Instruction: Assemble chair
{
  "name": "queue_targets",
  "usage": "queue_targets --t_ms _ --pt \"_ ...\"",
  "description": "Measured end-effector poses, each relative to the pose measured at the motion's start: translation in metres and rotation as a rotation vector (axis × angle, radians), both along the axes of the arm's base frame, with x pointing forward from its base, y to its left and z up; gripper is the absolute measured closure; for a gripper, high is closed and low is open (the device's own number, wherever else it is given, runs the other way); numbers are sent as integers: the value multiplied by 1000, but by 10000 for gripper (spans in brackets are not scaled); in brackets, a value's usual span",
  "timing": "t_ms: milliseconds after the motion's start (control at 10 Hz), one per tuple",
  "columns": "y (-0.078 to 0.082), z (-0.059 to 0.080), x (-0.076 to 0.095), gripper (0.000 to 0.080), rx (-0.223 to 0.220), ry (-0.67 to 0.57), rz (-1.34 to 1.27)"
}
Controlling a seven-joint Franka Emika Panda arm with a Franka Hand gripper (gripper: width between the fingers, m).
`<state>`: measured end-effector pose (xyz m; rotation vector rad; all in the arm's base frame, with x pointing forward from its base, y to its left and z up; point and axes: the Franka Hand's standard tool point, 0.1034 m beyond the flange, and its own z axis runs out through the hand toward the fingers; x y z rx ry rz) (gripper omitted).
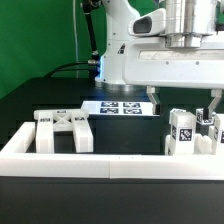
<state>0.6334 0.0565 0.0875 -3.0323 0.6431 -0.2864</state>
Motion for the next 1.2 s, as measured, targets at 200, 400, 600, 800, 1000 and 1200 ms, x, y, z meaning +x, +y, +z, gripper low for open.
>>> queue_targets --t_ms 200,400,600,800,1000,1200 --pt "0 0 -1 151 -22 2 110" --pt "-1 -1 -1 151 -54 8 238" --pt "-1 -2 -2 151 -80 13 335" --pt "0 -4 -2 151 -100 18 415" --pt "-1 -4 -3 282 -101 19 419" --pt "0 -4 -2 416 -96 18 391"
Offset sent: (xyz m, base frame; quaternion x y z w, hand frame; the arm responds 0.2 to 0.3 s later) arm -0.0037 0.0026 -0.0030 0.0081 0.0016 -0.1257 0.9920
